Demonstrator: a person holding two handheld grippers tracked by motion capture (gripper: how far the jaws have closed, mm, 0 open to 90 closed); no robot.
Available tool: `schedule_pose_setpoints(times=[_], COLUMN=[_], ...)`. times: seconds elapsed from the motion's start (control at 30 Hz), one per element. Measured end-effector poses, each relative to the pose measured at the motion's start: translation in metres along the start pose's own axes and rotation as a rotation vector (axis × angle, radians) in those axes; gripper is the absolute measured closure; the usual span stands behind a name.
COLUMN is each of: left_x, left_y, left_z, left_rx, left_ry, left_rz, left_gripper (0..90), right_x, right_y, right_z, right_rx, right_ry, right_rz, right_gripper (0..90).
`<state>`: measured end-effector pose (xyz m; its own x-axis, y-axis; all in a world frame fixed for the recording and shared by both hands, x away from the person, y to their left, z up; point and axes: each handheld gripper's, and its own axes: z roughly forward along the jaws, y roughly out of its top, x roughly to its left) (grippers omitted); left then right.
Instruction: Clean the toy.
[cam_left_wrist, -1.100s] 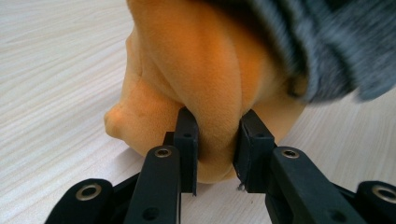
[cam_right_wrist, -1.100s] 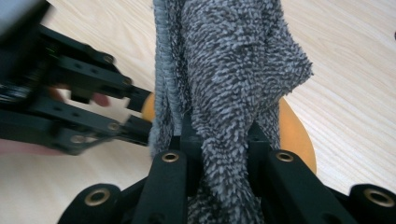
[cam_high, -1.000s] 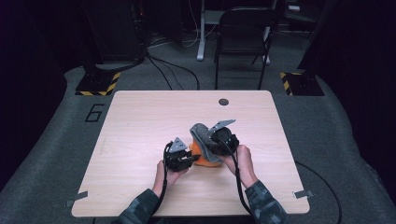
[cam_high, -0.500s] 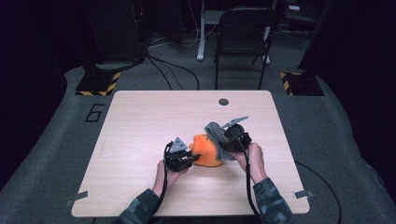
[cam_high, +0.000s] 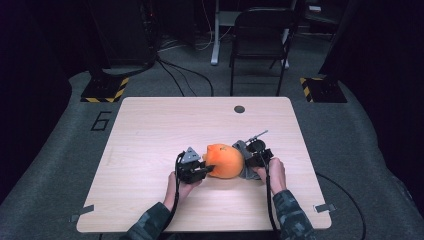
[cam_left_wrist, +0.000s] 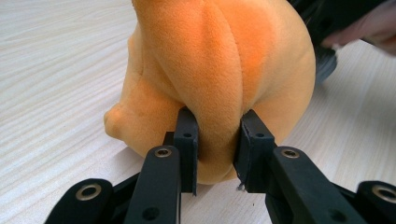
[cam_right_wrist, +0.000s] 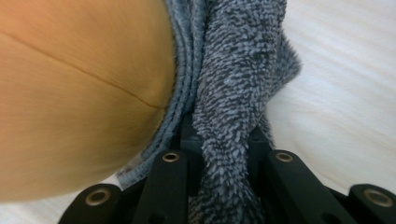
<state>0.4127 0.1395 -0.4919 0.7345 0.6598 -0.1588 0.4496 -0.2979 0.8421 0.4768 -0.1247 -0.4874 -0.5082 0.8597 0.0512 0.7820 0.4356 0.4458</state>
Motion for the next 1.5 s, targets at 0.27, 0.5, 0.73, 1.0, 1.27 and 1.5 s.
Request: schedule_pose_setpoints(times=[0.27,0.5,0.73,1.0,1.27,1.5], left_x=[0.001,0.001,0.001,0.002,0.000,0.004], left_y=[0.000,0.000,-0.001,-0.001,-0.002,-0.008], left_z=[0.000,0.000,0.001,0.001,-0.001,0.003], left_rx=[-0.008,-0.008,-0.002,-0.011,-0.023,0.002], left_ry=[0.002,0.004,0.011,-0.001,0.038,0.067], left_rz=[-0.008,-0.001,-0.002,0.016,0.154,0.214], left_gripper=[72.4,72.3,71.7,63.7,33.0,15.4], right_x=[-0.005,0.009,0.058,0.057,0.052,0.051], right_y=[0.003,0.014,0.021,0.020,0.021,0.021], right_z=[-0.020,-0.085,-0.080,-0.066,-0.062,-0.061], right_rx=[-0.040,-0.261,-0.217,-0.217,-0.217,-0.217], right_ry=[-0.024,-0.002,0.048,0.023,0.027,0.026], right_rz=[-0.007,-0.051,-0.193,-0.180,-0.171,-0.165], right_gripper=[76.0,76.0,76.1,76.5,76.5,76.5])
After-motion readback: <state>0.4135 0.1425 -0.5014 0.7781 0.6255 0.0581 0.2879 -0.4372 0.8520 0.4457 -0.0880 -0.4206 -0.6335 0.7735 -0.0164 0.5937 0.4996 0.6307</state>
